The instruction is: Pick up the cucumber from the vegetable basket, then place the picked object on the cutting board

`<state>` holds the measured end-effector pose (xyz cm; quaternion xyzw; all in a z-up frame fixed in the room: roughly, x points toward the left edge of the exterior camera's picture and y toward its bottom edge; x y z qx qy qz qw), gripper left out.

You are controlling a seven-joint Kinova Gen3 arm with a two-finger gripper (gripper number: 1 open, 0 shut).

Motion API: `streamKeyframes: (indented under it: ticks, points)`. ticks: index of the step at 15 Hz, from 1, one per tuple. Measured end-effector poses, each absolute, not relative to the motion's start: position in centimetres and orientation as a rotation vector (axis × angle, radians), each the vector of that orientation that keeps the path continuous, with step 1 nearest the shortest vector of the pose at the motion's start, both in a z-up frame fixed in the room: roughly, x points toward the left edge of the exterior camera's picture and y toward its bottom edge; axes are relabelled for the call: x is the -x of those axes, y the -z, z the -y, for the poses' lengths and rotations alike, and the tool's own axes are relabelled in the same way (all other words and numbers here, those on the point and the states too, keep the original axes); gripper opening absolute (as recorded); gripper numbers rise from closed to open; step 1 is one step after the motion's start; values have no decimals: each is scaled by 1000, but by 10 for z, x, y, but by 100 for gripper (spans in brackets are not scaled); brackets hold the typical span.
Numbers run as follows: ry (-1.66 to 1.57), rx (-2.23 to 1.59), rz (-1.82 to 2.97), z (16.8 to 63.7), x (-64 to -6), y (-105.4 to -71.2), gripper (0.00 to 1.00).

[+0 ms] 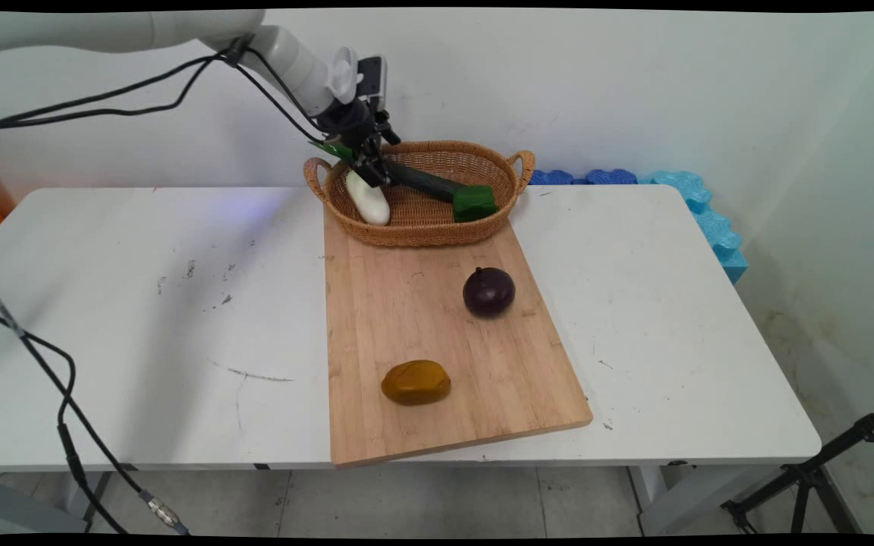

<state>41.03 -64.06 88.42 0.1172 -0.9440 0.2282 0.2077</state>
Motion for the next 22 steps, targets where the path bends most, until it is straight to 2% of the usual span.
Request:
streamKeyframes:
  ticks: [9,10,18,22]
  points:
    - [-662,-157,2698,665,-389,-857,100]
    - [-664,-149,2701,666,-388,-856,0]
    - [-670,-95,2729,675,-382,-849,0]
    - [-698,-81,2732,675,-383,-859,0]
